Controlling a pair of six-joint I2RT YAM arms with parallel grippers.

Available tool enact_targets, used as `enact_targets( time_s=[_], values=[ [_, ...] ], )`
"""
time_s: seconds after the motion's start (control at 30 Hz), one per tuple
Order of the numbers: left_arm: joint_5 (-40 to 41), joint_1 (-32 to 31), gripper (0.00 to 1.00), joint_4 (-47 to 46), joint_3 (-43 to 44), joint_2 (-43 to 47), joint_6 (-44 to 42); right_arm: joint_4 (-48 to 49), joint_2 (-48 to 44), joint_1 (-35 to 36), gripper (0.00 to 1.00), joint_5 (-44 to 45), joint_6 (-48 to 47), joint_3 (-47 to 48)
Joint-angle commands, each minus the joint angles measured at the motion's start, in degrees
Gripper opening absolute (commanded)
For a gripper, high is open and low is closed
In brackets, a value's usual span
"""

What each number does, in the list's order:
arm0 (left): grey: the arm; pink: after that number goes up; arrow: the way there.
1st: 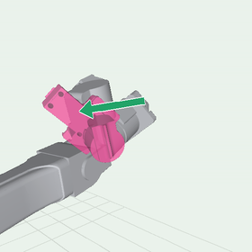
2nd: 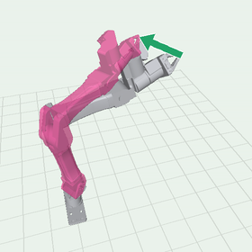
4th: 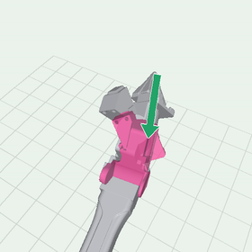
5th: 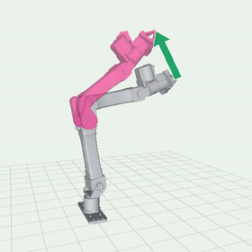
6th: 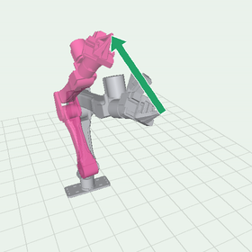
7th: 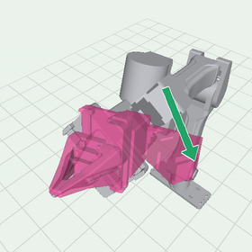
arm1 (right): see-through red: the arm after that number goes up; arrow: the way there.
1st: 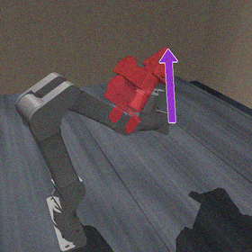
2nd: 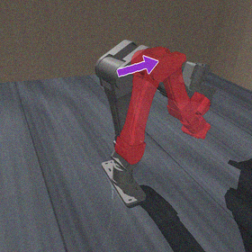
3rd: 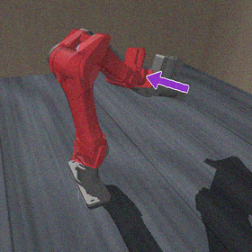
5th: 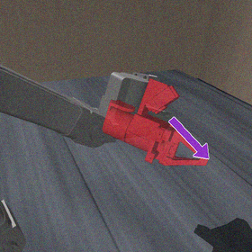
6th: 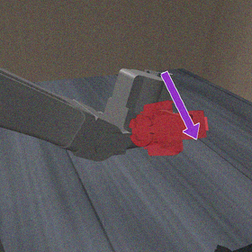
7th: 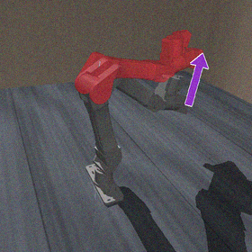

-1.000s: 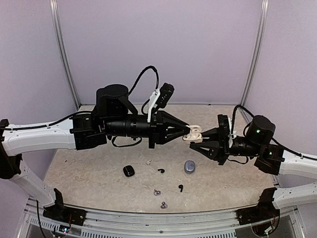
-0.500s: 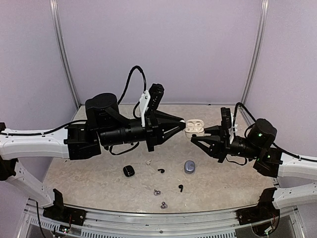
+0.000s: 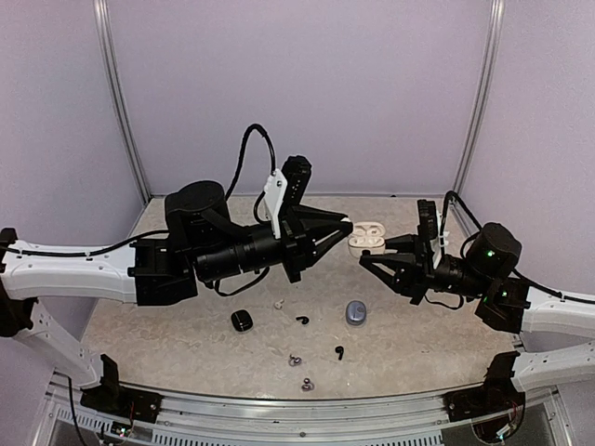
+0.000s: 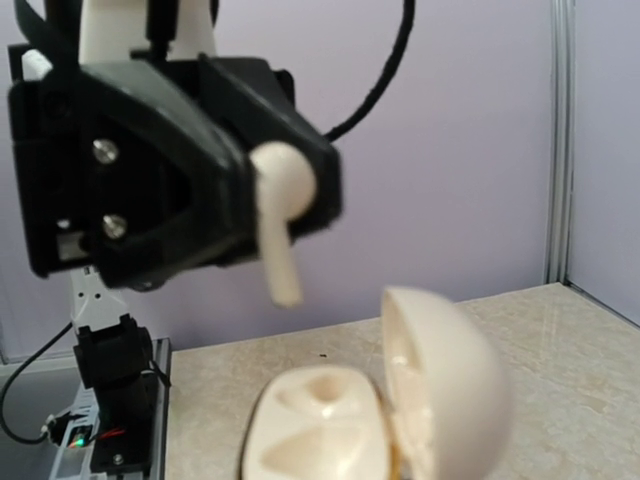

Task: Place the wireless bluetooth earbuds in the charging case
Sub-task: Insert the left earbud into the left side groove of the charging case.

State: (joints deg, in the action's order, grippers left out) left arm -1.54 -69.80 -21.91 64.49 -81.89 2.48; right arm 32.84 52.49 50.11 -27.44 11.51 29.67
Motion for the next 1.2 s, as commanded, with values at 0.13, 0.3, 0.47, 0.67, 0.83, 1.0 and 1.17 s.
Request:
enact_targets(
  time_s=[0.13, 0.3, 0.47, 0.67, 0.83, 1.0, 1.17],
  values=[
    [1.17, -0.34, 0.07, -2.49, 0.94, -1.89, -0.91, 1.28, -0.02, 0.40, 0.01, -1.43, -0.85, 0.90],
    [0.89, -0.29, 0.06, -3.68, 0.60, -2.91, -0.05, 0.75, -0.27, 0.48, 0.02, -1.21, -1.42, 1.18],
    [1.27, -0.06, 0.07, -4.19, 0.21, -3.53, 0.81, 0.94, -0.63, 0.48, 0.01, -1.51, -1.78, 1.35],
    [0.75, 0.90, 0.06, -5.62, -0.70, -3.81, 3.02, 2.32, -1.45, 0.46, 0.01, -1.62, -2.15, 0.77],
    [-0.09, 1.41, 0.06, -6.48, -1.52, -3.98, 4.34, 2.67, -2.12, 0.43, 0.01, -1.21, -2.35, 0.59],
    [-0.73, 1.59, 0.06, -6.99, -2.23, -3.99, 4.73, 2.86, -2.48, 0.43, 0.01, 0.01, -2.24, 0.22],
    [-1.28, 1.33, 0.06, -6.75, -1.87, -4.16, 4.27, 2.65, -2.22, 0.41, 0.01, 0.38, -2.15, 0.21]
  ],
)
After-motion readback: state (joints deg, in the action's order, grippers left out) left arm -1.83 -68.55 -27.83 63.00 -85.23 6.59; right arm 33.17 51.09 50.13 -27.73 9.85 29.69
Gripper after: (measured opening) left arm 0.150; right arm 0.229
